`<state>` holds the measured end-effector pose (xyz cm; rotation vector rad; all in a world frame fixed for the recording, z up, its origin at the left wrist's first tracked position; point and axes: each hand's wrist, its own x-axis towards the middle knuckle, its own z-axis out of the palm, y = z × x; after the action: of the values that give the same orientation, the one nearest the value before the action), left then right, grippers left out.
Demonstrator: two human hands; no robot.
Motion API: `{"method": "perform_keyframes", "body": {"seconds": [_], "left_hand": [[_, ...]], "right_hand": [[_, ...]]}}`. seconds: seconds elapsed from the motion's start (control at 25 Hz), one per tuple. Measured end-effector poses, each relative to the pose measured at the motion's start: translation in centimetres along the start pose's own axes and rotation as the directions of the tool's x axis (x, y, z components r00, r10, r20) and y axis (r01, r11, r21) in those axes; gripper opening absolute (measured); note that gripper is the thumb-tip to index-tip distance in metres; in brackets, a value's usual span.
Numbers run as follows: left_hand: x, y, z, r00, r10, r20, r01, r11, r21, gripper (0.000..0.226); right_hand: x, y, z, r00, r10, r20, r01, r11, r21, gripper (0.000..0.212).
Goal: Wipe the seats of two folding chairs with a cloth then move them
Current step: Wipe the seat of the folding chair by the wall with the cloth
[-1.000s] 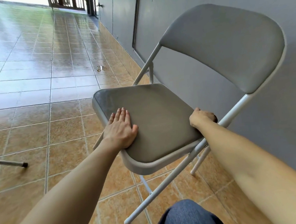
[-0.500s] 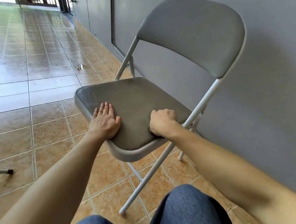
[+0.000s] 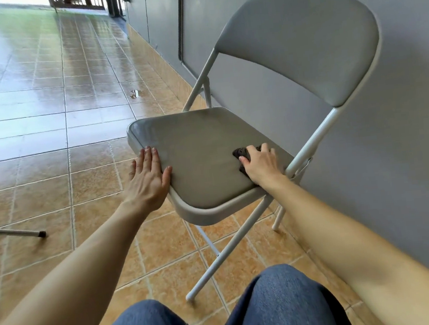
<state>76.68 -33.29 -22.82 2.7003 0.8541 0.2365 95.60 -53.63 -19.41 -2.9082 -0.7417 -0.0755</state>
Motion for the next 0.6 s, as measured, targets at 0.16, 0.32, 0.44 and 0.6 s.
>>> {"method": "perform_keyframes", "body": {"seconds": [0.16,0.32,0.44,0.6], "left_hand": [[0.1,-0.1,0.2,0.999,-0.037,-0.008,0.037,0.999,-0.013,0.065],[0.1,-0.2,0.2,1.0,-0.02,0.014,0.02,1.0,-0.008,0.064],[-0.1,-0.4,0.2,1.0,-0.01,0.01,0.01,1.0,-0.014,0.064],[-0.4,-0.4,0.4,1.0,-0.024,-0.017,0.023,0.999,-0.046,0.064]], "right_hand": [[-1.4,-1.9,1.0,0.991,-0.043,-0.124,0.066,0.98,0.189,0.031],[-6.7,-7.1,0.7,0.888,-0.433,-0.153,0.459,0.831,0.313,0.029],[-8.8,-6.7,0.3,0.753,-0.633,-0.18,0.656,0.698,0.288,0.031],[-3.6,-2.1,1.1,0.822,-0.527,-0.214,0.558,0.82,0.127,0.027]]}}
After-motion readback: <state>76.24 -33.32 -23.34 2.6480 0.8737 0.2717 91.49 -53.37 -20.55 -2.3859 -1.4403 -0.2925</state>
